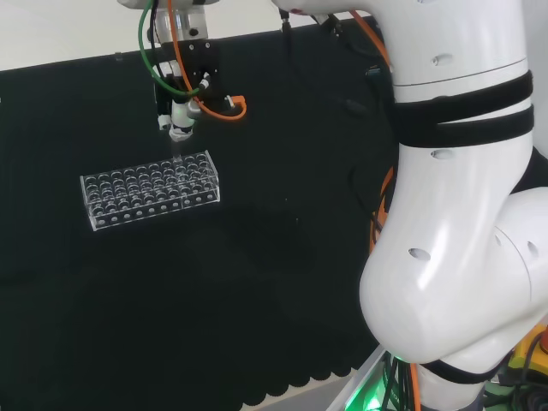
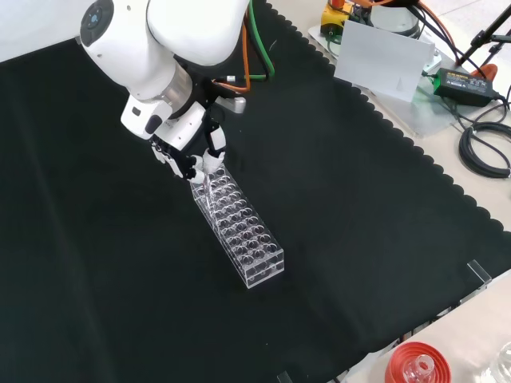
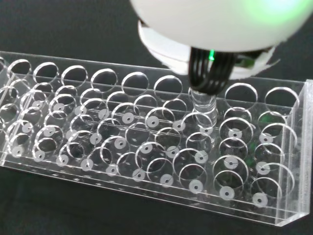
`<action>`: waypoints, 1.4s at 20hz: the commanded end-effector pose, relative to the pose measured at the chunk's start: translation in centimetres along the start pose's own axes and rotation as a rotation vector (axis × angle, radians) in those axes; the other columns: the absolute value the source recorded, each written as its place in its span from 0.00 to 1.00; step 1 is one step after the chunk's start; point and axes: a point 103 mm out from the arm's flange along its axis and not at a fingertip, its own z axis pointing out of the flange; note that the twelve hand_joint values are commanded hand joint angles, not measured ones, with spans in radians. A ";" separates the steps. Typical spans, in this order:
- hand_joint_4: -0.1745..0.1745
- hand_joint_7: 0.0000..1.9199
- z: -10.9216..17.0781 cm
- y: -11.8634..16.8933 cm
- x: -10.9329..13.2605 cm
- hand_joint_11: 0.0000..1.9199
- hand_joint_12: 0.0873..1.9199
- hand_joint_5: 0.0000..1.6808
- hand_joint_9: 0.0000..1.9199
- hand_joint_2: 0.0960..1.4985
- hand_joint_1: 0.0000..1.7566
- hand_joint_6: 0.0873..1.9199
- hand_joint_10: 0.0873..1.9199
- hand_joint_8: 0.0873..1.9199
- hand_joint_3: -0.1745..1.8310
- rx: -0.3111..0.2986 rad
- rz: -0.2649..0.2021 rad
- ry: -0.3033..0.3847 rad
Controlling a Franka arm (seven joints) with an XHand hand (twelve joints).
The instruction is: Put the test tube back in the rack.
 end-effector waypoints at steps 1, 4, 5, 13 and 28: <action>0.00 0.81 0.5 0.3 0.8 0.59 0.52 0.83 0.73 0.26 0.83 0.22 0.15 0.23 0.52 0.008 -0.016 0.010; 0.00 0.81 0.7 0.5 1.1 0.59 0.52 0.83 0.73 0.26 0.82 0.22 0.15 0.23 0.52 0.012 -0.021 0.014; 0.00 0.81 0.8 0.5 1.1 0.59 0.52 0.83 0.73 0.26 0.82 0.22 0.15 0.23 0.52 0.014 -0.021 0.014; 0.00 0.81 2.0 0.6 1.4 0.59 0.52 0.83 0.73 0.26 0.82 0.22 0.15 0.23 0.52 0.032 -0.027 0.021; 0.00 0.81 3.0 0.7 1.6 0.58 0.53 0.83 0.72 0.27 0.82 0.22 0.16 0.22 0.51 0.098 -0.043 0.050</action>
